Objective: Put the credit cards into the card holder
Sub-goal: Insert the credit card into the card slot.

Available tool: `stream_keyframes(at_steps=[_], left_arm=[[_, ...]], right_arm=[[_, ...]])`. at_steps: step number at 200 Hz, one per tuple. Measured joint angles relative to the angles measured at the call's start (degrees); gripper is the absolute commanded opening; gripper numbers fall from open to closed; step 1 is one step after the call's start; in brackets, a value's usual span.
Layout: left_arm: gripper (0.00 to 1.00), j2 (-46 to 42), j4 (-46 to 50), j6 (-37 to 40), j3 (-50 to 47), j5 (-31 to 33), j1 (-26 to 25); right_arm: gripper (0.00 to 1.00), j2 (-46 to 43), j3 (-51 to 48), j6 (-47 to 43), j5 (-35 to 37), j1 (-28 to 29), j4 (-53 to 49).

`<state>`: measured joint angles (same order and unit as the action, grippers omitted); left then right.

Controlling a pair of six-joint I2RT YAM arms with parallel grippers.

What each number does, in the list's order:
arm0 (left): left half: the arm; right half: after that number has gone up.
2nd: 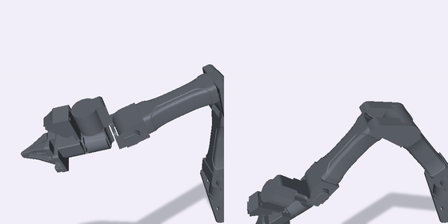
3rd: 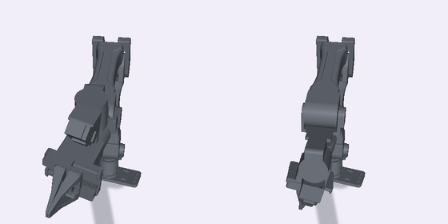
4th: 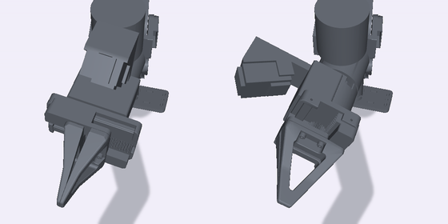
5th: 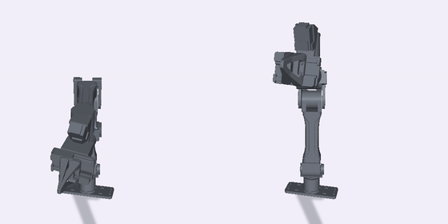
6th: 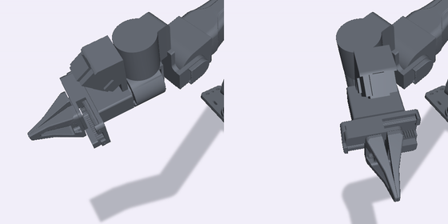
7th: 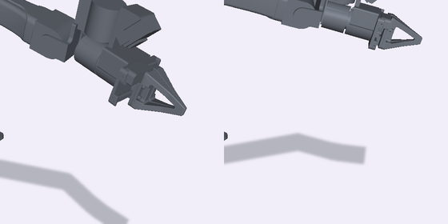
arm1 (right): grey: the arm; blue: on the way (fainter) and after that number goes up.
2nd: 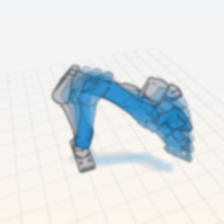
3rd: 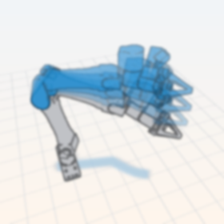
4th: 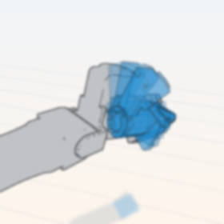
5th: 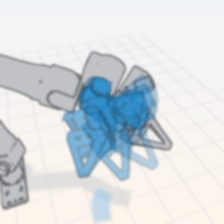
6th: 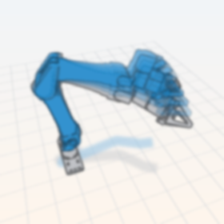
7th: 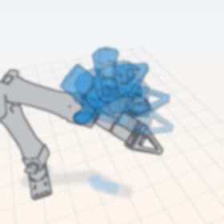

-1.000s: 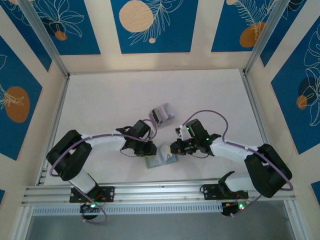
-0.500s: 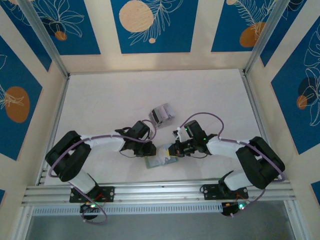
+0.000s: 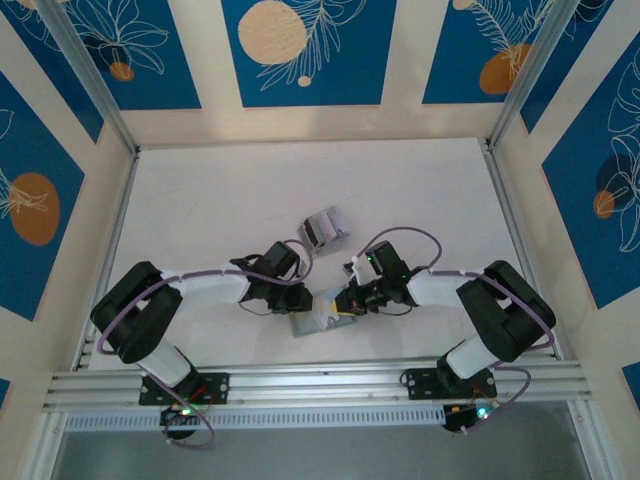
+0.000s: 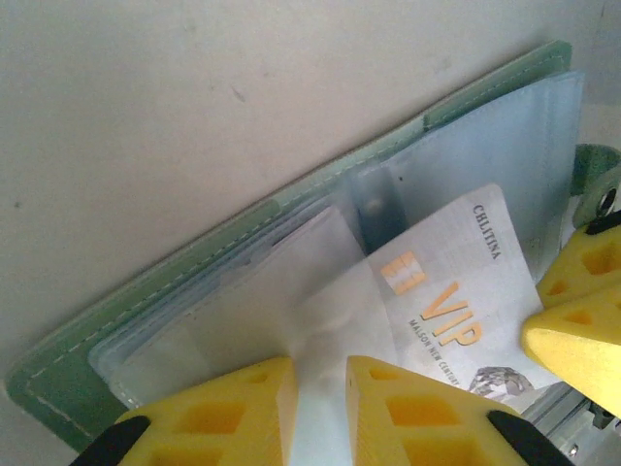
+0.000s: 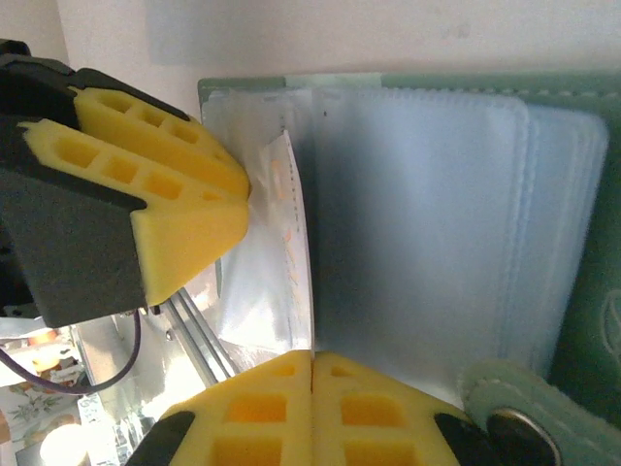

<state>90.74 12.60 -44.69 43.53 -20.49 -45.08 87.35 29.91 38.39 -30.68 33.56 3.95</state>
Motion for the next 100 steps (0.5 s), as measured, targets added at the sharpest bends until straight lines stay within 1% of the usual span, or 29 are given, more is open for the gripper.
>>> stream_keyframes(at_steps=[100], left_arm=[[0.22, -0.28, -0.17, 0.02, -0.33, 0.02, 0.0]], right_arm=[[0.0, 3.17, 2.73, 0.02, 0.68, 0.2, 0.57]])
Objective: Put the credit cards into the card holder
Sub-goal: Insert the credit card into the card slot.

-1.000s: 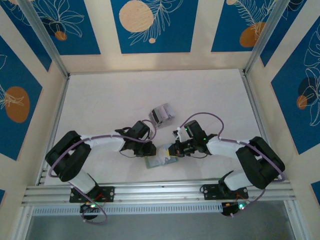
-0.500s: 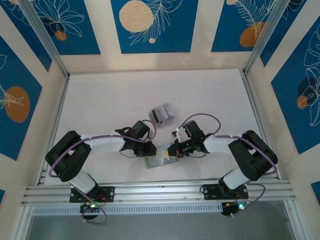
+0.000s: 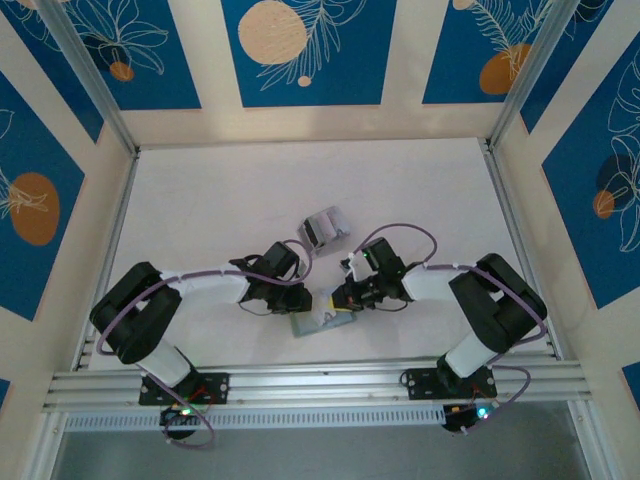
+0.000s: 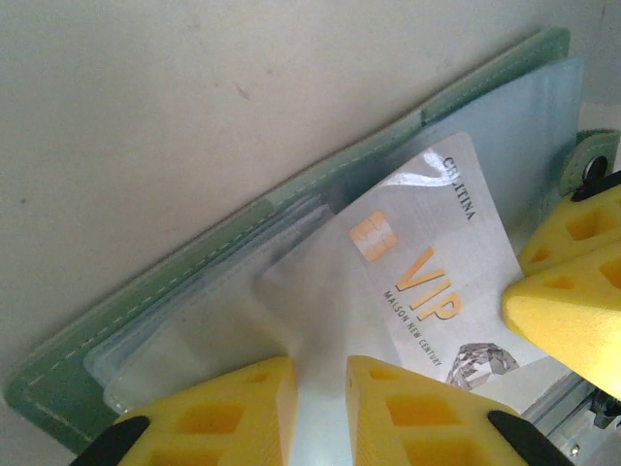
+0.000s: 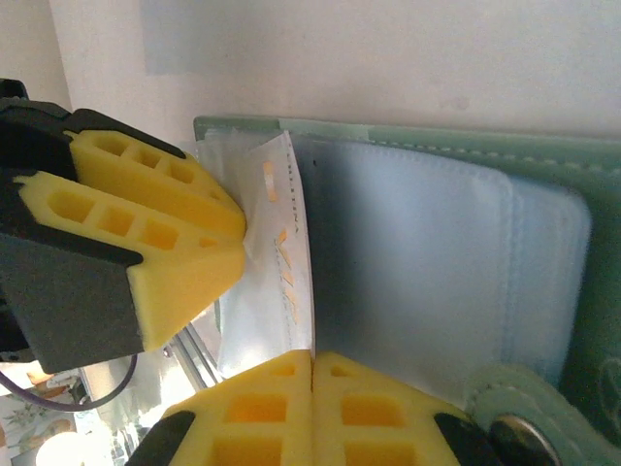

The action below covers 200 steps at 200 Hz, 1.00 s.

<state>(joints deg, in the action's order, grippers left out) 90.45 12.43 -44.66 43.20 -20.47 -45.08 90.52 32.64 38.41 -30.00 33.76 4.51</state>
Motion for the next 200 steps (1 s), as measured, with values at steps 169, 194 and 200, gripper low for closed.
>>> stream_keyframes(at_steps=[169, 194, 200], left_arm=[[0.24, -5.38, -3.17, -3.65, -4.63, -7.04, 4.72], [0.2, -10.73, -2.6, -4.11, -5.84, -7.96, 7.04], [0.19, -11.72, -1.86, -3.72, -5.84, -7.63, 7.41]], right_arm=[[0.0, 4.44, 2.4, 3.21, 0.63, 3.39, 1.86], [0.0, 4.66, 2.95, 3.21, 0.63, 3.61, 1.9], [0.0, 4.66, 3.06, 3.21, 0.63, 3.65, 1.9]])
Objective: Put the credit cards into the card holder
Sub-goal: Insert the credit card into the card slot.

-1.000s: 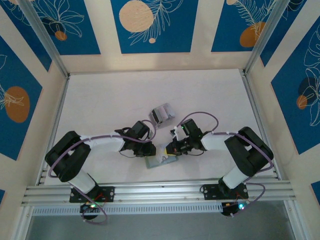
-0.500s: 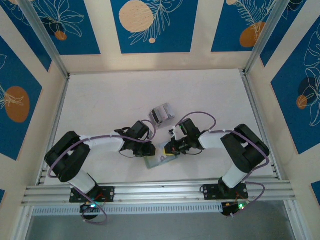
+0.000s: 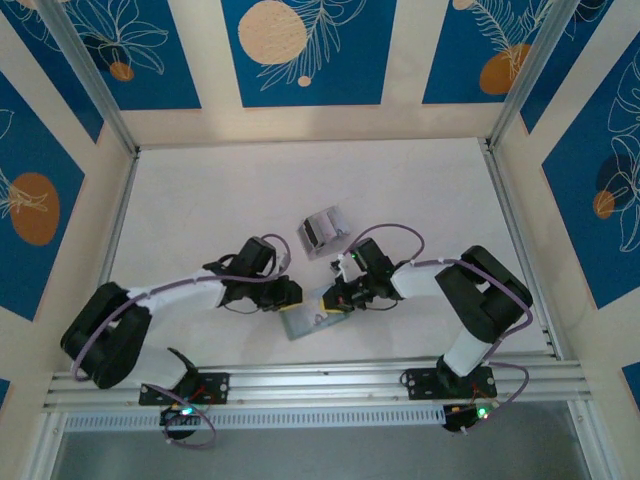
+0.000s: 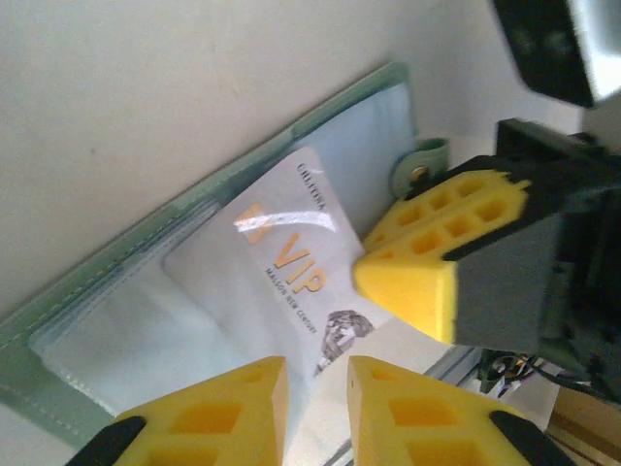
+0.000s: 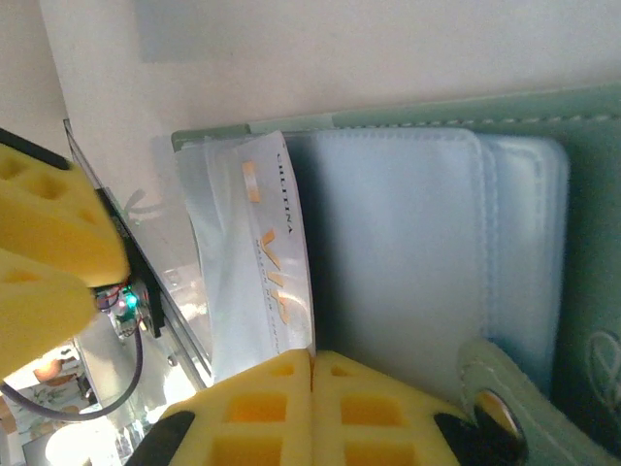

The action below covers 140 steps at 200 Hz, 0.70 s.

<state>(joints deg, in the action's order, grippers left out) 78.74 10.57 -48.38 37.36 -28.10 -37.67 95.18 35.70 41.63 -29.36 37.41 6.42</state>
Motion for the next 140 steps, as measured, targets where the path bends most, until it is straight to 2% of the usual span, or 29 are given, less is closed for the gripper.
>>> stream_keyframes(at_steps=[41, 88, 140], left_arm=[[0.08, -2.54, 5.64, 2.8, -1.75, 3.43, 0.44], [0.07, -1.38, 7.58, 3.85, -5.92, 4.83, 0.44], [0.07, 1.4, 6.16, 3.89, -6.12, 3.21, 0.63]], right_arm=[[0.0, 0.66, 0.85, 0.0, 0.02, 0.15, -0.22], [0.0, 1.07, 1.46, 0.0, 0.02, 0.61, -0.55], [0.02, 1.38, 2.23, 0.0, 0.79, 1.66, -1.33]])
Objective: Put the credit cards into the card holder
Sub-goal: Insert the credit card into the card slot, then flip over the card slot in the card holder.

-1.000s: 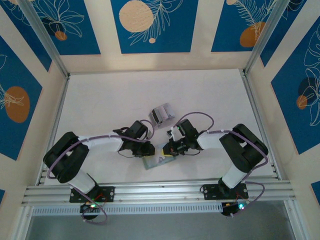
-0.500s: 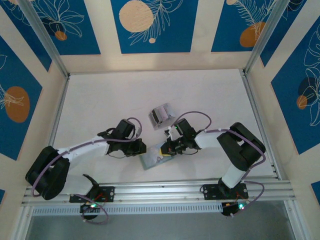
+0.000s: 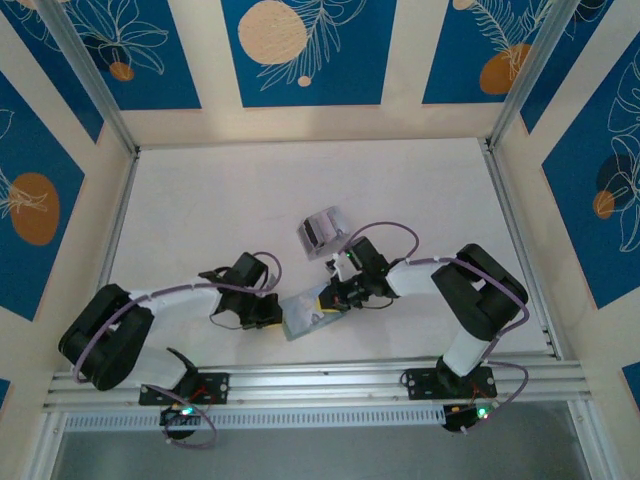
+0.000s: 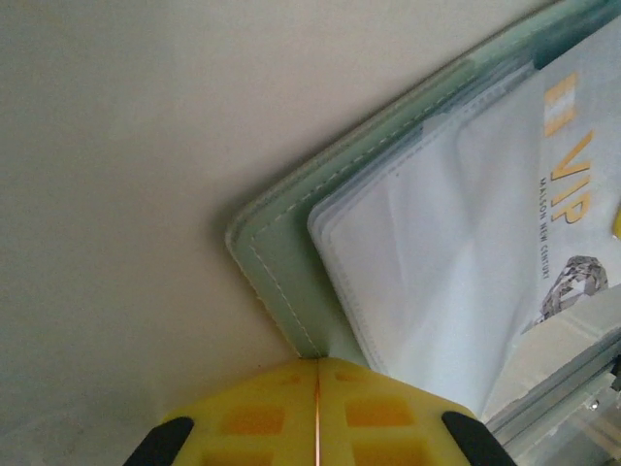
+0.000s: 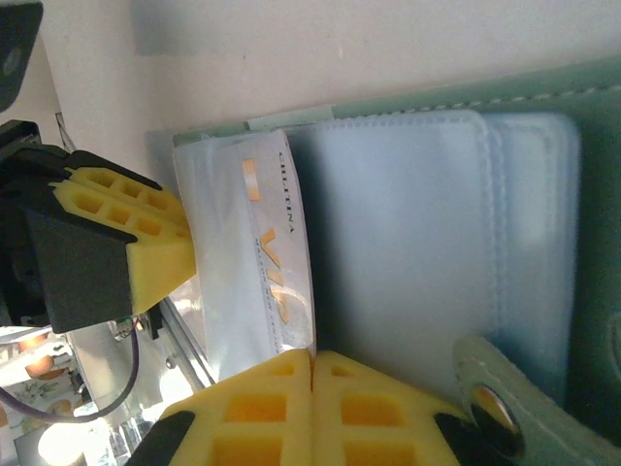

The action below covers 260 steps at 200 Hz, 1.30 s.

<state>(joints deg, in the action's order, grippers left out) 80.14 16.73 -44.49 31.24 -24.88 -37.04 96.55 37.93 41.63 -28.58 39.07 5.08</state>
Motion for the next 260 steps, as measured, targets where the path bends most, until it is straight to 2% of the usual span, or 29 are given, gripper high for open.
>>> stream_keyframes(at_steps=[80, 119, 138, 183, 222, 239, 260], left_arm=[[0.08, 2.97, -2.69, -0.13, 0.85, -2.6, 0.0], [0.09, 3.06, -2.8, -0.17, 0.85, -2.73, 0.02], [0.09, 3.34, -2.8, -0.17, 0.85, -2.78, 0.02], [0.1, 4.09, -4.11, 0.07, 1.4, -3.43, -0.22], [0.1, 5.22, -5.4, 1.57, 2.29, -3.37, -0.98], [0.1, 5.7, -5.01, 1.9, 2.78, -3.43, -0.96], [0.1, 7.17, -5.66, 2.69, 4.07, -3.45, -1.25]], right_arm=[[0.03, 0.94, 1.73, 0.83, 0.37, 3.43, -0.24], [0.11, 1.46, 1.95, 2.45, 1.97, 4.87, 0.02], [0.17, 1.44, 2.1, 2.82, 4.09, 6.1, -0.48], [0.44, -1.62, 4.85, 1.03, 9.62, 8.22, -8.11], [0.55, -7.91, 7.48, -1.66, 16.96, 8.33, -19.32], [0.55, -9.88, 9.57, -3.15, 19.87, 8.09, -24.11], [0.42, -10.73, 12.46, -6.16, 23.61, 7.45, -29.55]])
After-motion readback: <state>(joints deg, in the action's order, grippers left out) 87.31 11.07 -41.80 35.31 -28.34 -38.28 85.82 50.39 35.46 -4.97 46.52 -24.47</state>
